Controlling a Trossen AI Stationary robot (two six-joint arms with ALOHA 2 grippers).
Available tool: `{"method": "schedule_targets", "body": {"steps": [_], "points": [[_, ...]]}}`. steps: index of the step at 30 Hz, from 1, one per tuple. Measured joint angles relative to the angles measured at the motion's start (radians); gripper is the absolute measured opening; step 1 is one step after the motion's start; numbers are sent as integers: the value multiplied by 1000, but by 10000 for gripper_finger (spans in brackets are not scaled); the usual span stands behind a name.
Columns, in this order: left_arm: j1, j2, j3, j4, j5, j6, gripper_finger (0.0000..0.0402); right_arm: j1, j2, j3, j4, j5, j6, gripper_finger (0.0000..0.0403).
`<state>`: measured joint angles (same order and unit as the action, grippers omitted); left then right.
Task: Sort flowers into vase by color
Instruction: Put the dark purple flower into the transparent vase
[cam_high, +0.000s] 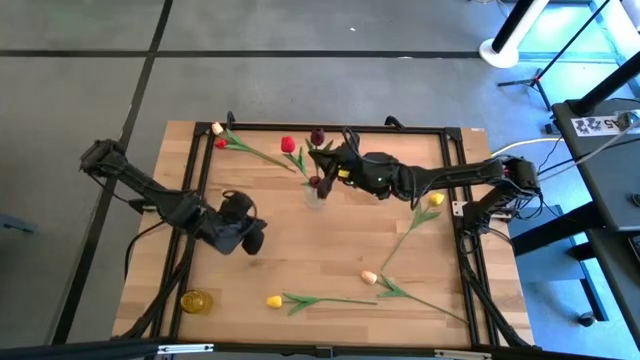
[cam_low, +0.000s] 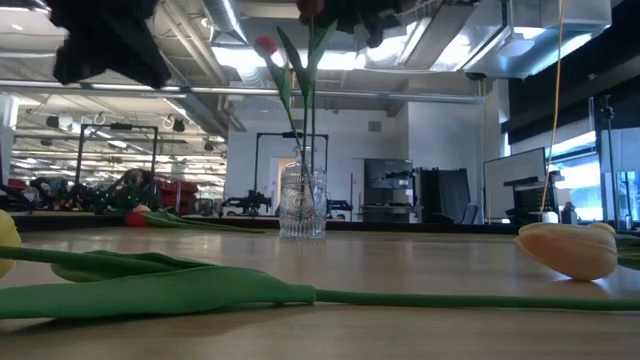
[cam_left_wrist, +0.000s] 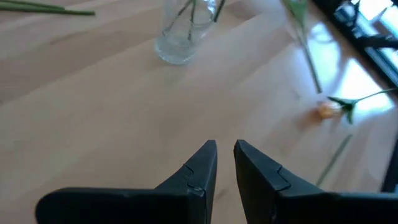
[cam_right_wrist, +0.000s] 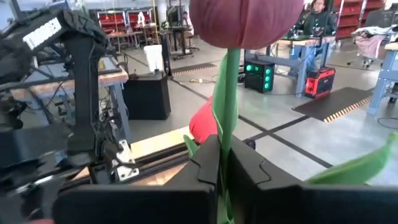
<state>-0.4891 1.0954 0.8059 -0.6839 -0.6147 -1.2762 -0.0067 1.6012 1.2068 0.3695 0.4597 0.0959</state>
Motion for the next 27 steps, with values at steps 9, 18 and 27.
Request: {"method": "schedule_targets", "body": {"steps": [9, 18, 27], "points": [[85, 0, 0, 4, 23, 109, 80, 0, -71, 50, -22, 39, -99, 11], [86, 0, 0, 4, 23, 104, 79, 0, -34, 48, -14, 0, -43, 6], [105, 0, 0, 4, 23, 81, 79, 0, 4, 47, -47, -8, -46, 11]]}}
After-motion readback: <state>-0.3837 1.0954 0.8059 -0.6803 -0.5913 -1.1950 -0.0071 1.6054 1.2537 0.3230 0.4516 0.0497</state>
